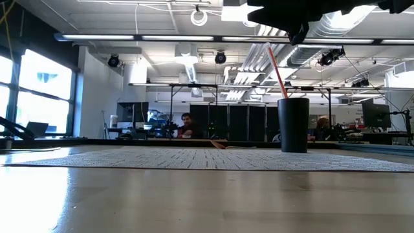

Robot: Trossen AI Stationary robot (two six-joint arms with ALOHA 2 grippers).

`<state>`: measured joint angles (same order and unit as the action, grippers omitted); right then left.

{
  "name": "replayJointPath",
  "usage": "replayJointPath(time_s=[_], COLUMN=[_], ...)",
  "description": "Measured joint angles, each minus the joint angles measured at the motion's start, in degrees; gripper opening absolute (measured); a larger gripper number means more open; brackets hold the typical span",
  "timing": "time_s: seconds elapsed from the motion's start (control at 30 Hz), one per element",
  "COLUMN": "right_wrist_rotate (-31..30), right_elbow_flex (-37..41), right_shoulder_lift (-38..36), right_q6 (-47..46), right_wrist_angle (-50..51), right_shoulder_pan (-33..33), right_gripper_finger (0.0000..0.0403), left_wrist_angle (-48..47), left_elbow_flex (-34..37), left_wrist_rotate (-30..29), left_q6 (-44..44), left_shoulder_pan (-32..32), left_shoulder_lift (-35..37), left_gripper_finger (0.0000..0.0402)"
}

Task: Pick & Place Utensil
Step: Put the black bowl on the gray mat

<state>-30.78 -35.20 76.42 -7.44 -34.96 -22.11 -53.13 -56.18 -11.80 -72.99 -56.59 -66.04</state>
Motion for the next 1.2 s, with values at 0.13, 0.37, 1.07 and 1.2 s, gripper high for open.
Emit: replayJointPath(time_s=[0.13,0.37,1.07,1.2], right_wrist_rotate=[0.9,2.07,2.1,2.11], right_elbow_flex=[0.0,0.0,0.02,0.02], right_shoulder_lift=[0.0,0.0,0.0,0.0], right_q6=[-0.07,-0.16,-5.61,-5.6], right_wrist_angle=[0.01,0.06,3.5,3.54], right_shoulder_pan=[0.02,0.0,-1.55,-1.68], right_gripper_finger=[0.0165,0.0165,0.0165,0.0165], left_wrist_angle=[0.47,1.71,-10.03,-11.76], left_elbow_flex=[0.5,0.5,0.59,0.59], left_wrist_rotate=[2.14,-6.7,5.23,6.77], left_q6=[-5.36,-5.99,-12.79,-12.76], left_shoulder_pan=[-3.82,-5.3,-5.3,-5.3], left_shoulder_lift=[0.02,0.02,-6.15,-8.72], left_gripper_finger=[0.0355,0.0355,0.0355,0.0355])
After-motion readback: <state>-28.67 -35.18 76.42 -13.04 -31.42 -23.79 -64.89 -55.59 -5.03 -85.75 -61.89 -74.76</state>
